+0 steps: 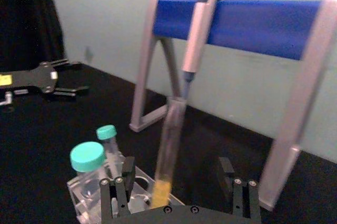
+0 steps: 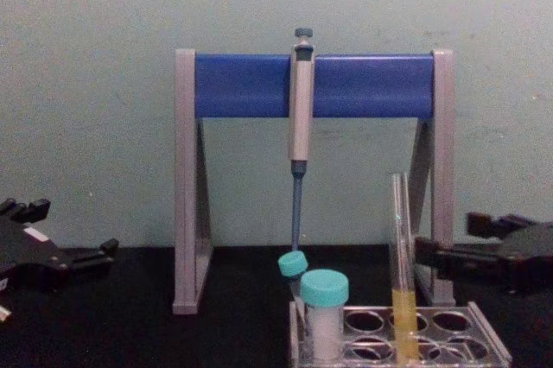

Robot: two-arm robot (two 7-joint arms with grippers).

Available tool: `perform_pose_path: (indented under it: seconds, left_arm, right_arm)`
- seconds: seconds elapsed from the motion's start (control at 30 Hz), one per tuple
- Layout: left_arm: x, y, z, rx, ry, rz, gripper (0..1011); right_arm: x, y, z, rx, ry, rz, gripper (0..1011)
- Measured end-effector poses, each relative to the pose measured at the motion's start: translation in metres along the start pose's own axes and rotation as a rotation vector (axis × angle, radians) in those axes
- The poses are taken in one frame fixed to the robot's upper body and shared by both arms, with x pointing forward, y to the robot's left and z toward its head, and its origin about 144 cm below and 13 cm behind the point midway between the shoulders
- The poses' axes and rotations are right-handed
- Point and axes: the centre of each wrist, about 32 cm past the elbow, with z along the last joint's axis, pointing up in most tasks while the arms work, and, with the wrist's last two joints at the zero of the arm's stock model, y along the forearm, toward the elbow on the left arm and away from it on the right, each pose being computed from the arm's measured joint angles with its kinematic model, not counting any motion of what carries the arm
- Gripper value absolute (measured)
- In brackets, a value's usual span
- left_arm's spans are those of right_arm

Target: Pick up the test tube from the test tube rack, shake it, then place it back into the test tube rack.

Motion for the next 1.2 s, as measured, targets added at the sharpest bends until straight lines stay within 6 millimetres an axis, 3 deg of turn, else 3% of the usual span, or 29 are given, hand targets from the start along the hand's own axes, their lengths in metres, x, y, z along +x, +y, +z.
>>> perform_pose_path:
  seconds: [0.37,0.8,1.2]
  left_arm:
    - [0.000,0.000,0.000,0.000,0.000,0.000,1010]
    - [0.000,0.000,0.000,0.000,0.000,0.000,1010]
    - [0.000,0.000,0.000,0.000,0.000,0.000,1010]
  right_arm:
    - [-0.011,-0.026,-0.013,-0.002,-0.083,-0.246,1000]
    - [-0.023,-0.018,-0.046,-0.006,-0.062,-0.424,1000]
    - [-0.024,-0.011,-0.062,-0.047,-0.024,-0.418,1000]
